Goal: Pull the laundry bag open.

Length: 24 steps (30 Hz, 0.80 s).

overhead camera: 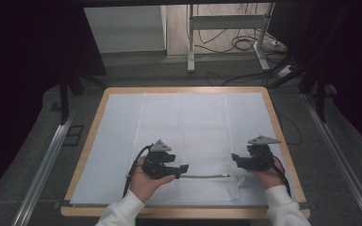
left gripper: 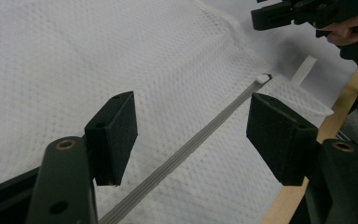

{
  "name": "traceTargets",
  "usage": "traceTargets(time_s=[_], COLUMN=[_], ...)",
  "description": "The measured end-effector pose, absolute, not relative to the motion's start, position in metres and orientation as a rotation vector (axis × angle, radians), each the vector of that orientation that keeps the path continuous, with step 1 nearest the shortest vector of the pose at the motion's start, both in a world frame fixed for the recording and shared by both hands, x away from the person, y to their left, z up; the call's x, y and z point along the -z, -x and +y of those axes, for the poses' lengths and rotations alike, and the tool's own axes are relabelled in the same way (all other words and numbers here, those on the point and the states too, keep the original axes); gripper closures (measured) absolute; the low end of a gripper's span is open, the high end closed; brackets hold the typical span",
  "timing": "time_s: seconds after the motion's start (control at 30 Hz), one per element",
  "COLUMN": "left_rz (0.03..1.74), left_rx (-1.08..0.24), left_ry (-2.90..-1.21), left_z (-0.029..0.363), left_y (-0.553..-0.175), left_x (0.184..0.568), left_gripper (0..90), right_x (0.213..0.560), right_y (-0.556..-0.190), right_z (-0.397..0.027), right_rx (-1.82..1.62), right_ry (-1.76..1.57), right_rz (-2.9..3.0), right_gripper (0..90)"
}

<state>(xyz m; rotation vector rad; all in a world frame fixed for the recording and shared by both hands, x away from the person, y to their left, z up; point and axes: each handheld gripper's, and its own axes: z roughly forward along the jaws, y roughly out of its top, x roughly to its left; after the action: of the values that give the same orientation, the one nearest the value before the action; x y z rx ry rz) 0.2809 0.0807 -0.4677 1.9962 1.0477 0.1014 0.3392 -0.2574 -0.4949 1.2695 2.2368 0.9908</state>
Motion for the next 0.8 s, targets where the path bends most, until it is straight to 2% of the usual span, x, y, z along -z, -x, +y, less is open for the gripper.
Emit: traceTargets(time_s=[0.8], left_rz=[0.996], left_rx=[-0.021], left_ry=[-2.052], left_z=[0.039], left_y=[-0.287], left_x=[0.475], left_gripper=[33.3], right_x=[0.494], right_y=[-0.339], right_z=[-0.259], right_rx=[-0.98], right_ry=[-1.279], right_rz=[2.227], right_gripper=[25.7])
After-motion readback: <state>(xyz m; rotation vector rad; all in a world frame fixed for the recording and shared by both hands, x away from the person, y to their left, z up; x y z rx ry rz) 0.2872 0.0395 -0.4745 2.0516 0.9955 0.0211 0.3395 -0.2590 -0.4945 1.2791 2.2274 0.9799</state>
